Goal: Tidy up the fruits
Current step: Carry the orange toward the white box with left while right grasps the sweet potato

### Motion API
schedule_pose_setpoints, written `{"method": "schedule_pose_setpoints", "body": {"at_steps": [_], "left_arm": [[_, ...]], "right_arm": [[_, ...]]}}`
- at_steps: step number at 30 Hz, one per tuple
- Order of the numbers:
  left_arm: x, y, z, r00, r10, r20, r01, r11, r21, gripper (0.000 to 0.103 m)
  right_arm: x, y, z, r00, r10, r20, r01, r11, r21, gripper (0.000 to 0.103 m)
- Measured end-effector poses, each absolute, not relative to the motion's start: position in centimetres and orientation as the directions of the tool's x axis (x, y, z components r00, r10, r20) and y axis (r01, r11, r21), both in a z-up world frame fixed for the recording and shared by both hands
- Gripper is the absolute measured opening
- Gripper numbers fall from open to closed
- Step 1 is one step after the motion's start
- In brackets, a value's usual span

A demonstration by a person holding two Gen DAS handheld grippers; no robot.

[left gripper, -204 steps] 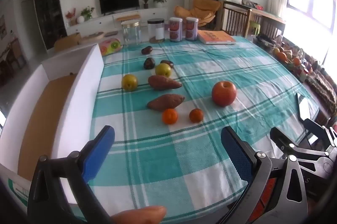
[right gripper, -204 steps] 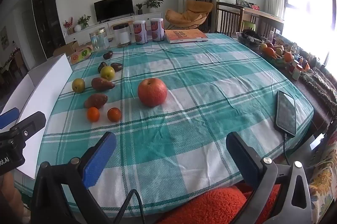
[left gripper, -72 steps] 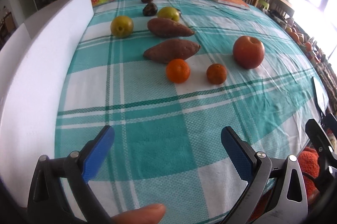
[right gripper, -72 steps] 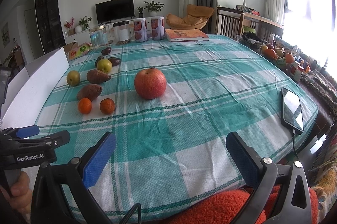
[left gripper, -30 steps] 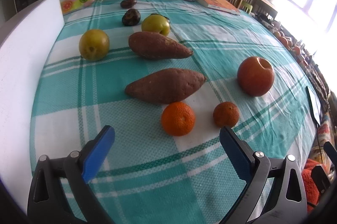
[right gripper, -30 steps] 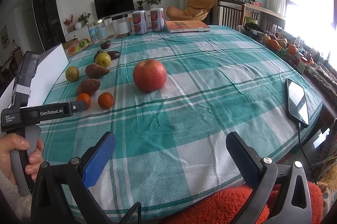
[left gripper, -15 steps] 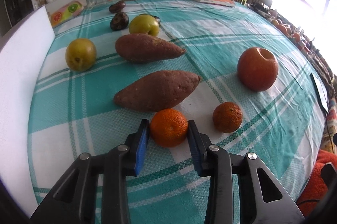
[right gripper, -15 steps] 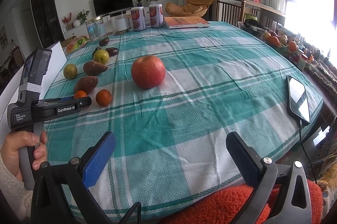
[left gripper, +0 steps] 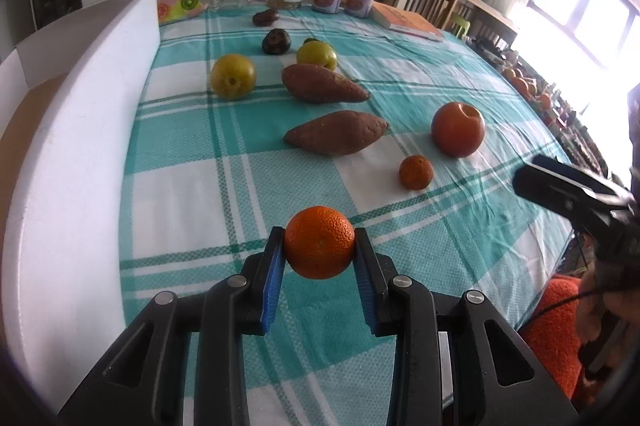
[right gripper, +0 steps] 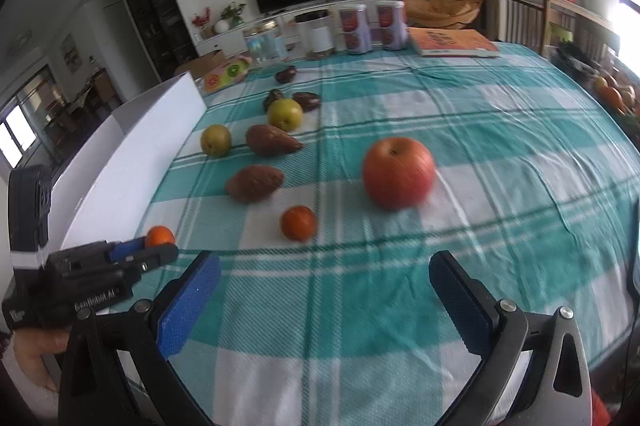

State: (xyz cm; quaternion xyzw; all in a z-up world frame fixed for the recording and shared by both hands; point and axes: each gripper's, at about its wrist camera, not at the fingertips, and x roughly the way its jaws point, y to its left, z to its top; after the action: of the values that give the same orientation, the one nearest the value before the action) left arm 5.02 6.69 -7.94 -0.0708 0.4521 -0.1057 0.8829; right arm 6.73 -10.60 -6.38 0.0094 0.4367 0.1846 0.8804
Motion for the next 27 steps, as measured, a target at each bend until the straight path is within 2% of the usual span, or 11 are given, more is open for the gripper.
{"method": "schedule_pose_setpoints", "body": {"at_steps": [3, 6, 11, 14, 16, 18, 19, 21, 22, 23, 27], "left_arm": [[4.1, 7.2, -7.1, 0.578, -0.267, -0.771, 0.113, 0.962, -0.249, 0.034], [3.2, 7.7, -6.0, 0.585, -0.285, -0.759, 0.118, 0.956, -0.269, 0.034], [1.9, 8.9, -4.8, 0.604, -0.292, -0.742, 0.116, 0.953, -0.28, 0.034], [1.7, 9.9, -4.5, 0.612, -0.284, -0.738, 0.108, 0.955, -0.278, 0.034], [1.6, 10.4, -4.4, 0.617, -0.283, -0.734, 0.102, 0.954, -0.282, 0.034], [1.6, 10.7, -4.6, 0.617, -0.287, -0.733, 0.094, 0.952, -0.293, 0.034], [1.4, 10.7, -4.7, 0.617, -0.288, -0.733, 0.091, 0.951, -0.297, 0.034], [1.5, 10.8, -5.0, 0.613, -0.293, -0.734, 0.086, 0.948, -0.307, 0.034], [1.5, 10.9, -5.1, 0.611, -0.298, -0.733, 0.085, 0.946, -0.314, 0.034], [1.4, 10.9, -5.0, 0.612, -0.303, -0.731, 0.085, 0.943, -0.321, 0.034], [0.6, 11.1, -3.9, 0.637, -0.293, -0.713, 0.097, 0.948, -0.304, 0.034]], "right_arm": [[12.6, -4.8, -7.9, 0.392, 0.357, -0.848, -0.482, 0.865, 0.141, 0.1], [16.5, 0.0, -10.8, 0.269, 0.266, -0.926, -0.586, 0.808, 0.062, 0.076], [17.8, 4.3, -13.0, 0.287, 0.046, -0.957, -0.699, 0.693, -0.176, 0.067], [18.1, 3.7, -12.8, 0.22, 0.021, -0.975, -0.688, 0.712, -0.14, 0.053], [18.1, 2.7, -12.8, 0.093, 0.05, -0.994, -0.642, 0.767, -0.021, 0.032], [17.8, 1.9, -12.8, -0.044, 0.161, -0.986, -0.599, 0.786, 0.155, 0.034], [17.7, 1.6, -12.6, -0.06, 0.189, -0.98, -0.576, 0.796, 0.189, 0.045], [18.1, 1.3, -12.0, -0.004, 0.178, -0.984, -0.542, 0.826, 0.152, 0.068], [18.6, 1.1, -11.8, 0.028, 0.165, -0.986, -0.515, 0.847, 0.127, 0.076], [19.3, 0.6, -11.7, 0.044, 0.176, -0.983, -0.466, 0.874, 0.136, 0.076], [21.7, -1.8, -11.9, 0.051, 0.382, -0.923, -0.223, 0.905, 0.362, 0.077]]}}
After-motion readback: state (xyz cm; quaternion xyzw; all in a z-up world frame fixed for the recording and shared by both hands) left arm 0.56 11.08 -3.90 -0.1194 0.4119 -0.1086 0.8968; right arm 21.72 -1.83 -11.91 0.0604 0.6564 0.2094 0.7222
